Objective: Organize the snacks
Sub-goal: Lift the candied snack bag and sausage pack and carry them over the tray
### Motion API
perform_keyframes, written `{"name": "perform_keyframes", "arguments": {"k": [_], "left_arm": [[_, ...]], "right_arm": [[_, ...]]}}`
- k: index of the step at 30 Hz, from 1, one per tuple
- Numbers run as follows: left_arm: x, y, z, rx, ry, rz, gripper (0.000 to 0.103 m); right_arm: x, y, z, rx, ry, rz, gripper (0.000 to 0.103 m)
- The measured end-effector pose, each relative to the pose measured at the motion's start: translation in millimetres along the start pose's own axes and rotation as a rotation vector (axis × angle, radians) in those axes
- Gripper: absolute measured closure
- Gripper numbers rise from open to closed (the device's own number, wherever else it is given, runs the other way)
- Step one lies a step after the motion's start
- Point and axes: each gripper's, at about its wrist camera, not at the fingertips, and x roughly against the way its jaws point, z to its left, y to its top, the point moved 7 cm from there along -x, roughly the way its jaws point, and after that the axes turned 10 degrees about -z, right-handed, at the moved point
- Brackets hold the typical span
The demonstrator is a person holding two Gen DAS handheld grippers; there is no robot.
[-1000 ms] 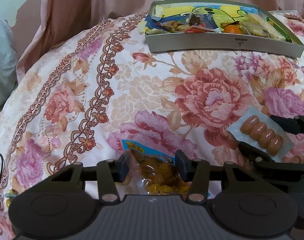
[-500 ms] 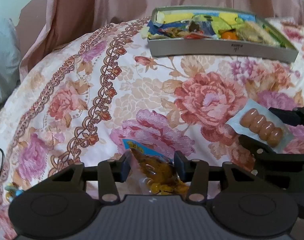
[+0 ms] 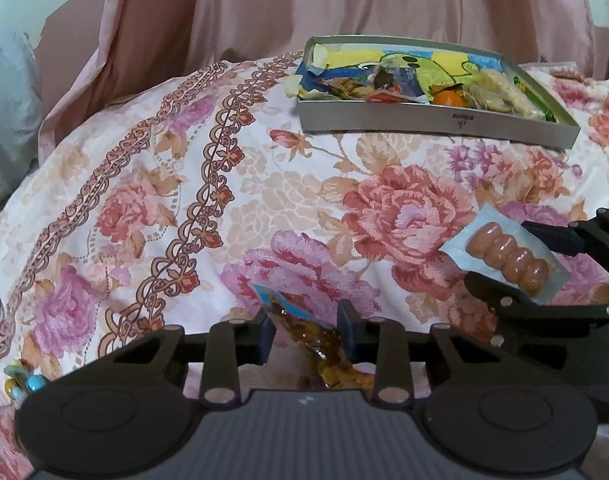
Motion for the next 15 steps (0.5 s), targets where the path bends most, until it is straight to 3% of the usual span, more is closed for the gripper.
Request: {"name": "perform_keyframes", "arguments": {"k": [6,15], "left_arm": [[10,-12,12,0.033,-0.073,0.001,0.061],[18,-27,10,0.050,-0.114,0.012,0.060]], "right_arm": [[3,3,-3,-0.007,-0.006,-0.014,0.044],[3,4,-2,-0.004,-0.009,-0.017,0.044]]}}
